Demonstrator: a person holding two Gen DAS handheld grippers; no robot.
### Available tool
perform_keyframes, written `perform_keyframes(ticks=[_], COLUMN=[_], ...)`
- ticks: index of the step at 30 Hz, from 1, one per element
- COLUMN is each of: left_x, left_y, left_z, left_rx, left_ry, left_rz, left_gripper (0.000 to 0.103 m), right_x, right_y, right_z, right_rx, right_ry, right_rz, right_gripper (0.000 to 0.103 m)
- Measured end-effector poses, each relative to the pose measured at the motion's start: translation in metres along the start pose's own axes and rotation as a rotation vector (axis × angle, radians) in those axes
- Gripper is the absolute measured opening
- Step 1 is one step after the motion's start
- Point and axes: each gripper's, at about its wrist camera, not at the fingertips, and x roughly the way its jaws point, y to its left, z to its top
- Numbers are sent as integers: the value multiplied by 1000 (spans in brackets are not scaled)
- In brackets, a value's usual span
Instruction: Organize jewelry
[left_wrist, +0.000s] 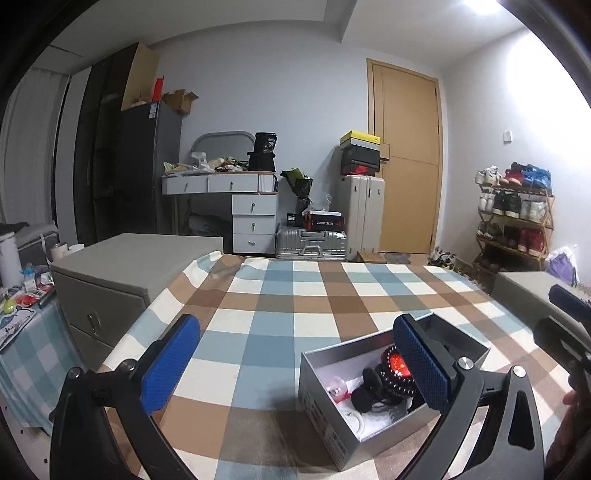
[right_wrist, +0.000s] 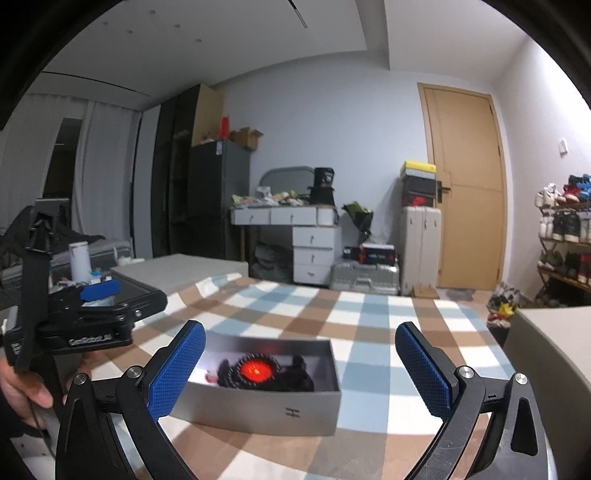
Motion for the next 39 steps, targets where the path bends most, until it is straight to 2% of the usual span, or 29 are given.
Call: perform_keyframes(ticks=[6,10,39], left_x=[2,1,0], left_y=[-6,-9,-8], left_z=[-4,-3,-3], left_rx=[27,45,40], left_ry=[23,37,37], left_rz=[-10,-18,-19], left_gripper=[102,102,102], right_x=[5,14,8], right_y=[-2,-3,-4], right_z=[-4,-7,-9], right_rx=[17,17,19], right_ry=[44,119,109], right_rz=[-7,-41,-38], right_gripper=[103,103,103])
